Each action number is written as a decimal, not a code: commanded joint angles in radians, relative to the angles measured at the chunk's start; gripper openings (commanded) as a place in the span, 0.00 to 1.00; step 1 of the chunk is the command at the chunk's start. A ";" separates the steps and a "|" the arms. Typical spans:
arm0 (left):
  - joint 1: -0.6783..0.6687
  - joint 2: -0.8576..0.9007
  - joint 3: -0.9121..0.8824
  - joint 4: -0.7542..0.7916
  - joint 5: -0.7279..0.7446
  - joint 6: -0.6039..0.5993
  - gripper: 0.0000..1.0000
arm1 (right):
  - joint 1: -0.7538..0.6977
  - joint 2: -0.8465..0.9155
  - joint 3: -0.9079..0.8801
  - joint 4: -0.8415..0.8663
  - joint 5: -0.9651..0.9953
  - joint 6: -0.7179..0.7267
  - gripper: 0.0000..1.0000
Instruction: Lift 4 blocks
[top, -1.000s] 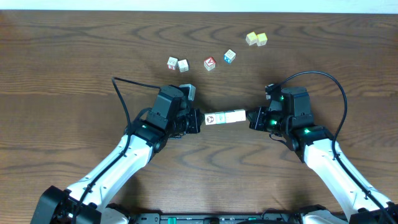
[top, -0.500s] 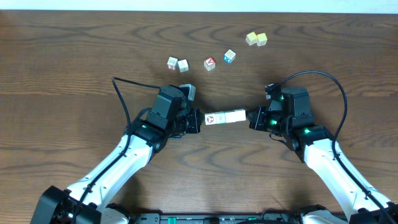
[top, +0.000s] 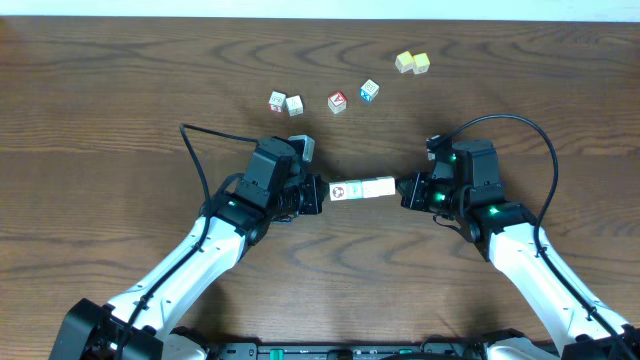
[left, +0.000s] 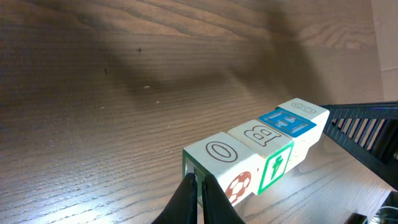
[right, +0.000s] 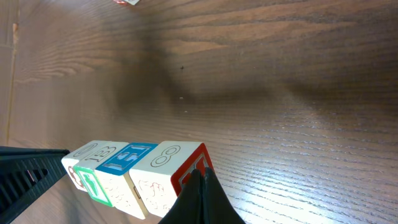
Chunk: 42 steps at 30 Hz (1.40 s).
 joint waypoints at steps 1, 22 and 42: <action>-0.025 -0.012 0.000 0.023 0.101 -0.009 0.07 | 0.044 -0.021 0.033 0.006 -0.203 0.014 0.01; -0.025 -0.012 0.000 0.023 0.101 -0.009 0.07 | 0.044 -0.020 0.033 0.002 -0.203 0.014 0.01; -0.025 -0.012 0.000 0.024 0.101 -0.010 0.07 | 0.067 -0.020 0.033 0.000 -0.184 0.014 0.01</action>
